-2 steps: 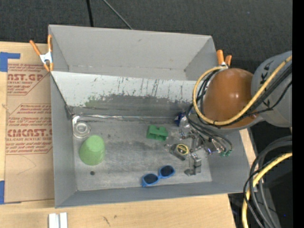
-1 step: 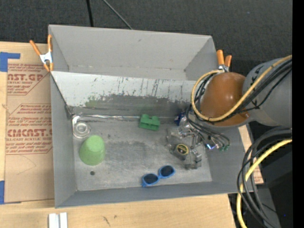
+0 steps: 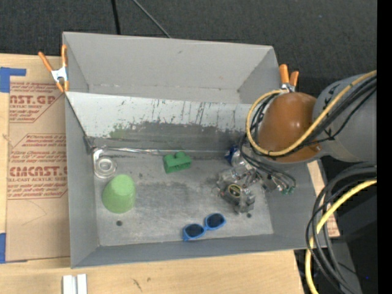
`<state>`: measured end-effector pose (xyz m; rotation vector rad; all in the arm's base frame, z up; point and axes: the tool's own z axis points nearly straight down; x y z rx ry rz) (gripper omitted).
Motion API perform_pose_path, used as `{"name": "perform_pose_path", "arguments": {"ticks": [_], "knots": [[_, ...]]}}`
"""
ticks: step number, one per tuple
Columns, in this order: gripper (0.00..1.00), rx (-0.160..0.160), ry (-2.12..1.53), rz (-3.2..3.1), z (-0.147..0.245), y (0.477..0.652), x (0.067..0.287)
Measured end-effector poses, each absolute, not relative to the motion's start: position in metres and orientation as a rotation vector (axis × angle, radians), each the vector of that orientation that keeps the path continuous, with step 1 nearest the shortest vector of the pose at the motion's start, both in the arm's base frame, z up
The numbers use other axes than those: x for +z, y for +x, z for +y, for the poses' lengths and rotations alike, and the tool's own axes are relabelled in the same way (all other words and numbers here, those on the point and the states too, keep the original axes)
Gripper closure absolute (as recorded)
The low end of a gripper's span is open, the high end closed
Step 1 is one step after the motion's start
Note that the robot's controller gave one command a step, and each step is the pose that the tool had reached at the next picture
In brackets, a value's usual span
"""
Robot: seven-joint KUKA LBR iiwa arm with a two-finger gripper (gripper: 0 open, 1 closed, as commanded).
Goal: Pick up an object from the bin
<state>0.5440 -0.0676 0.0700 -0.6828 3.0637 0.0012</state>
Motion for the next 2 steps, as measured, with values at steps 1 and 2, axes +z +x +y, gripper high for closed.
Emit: {"name": "perform_pose_path", "arguments": {"ticks": [1,2], "knots": [[1.00,-0.005,-0.669,3.060,-0.077,0.553,0.198],[1.00,-0.003,-0.745,3.047,-0.100,0.559,0.229]]}}
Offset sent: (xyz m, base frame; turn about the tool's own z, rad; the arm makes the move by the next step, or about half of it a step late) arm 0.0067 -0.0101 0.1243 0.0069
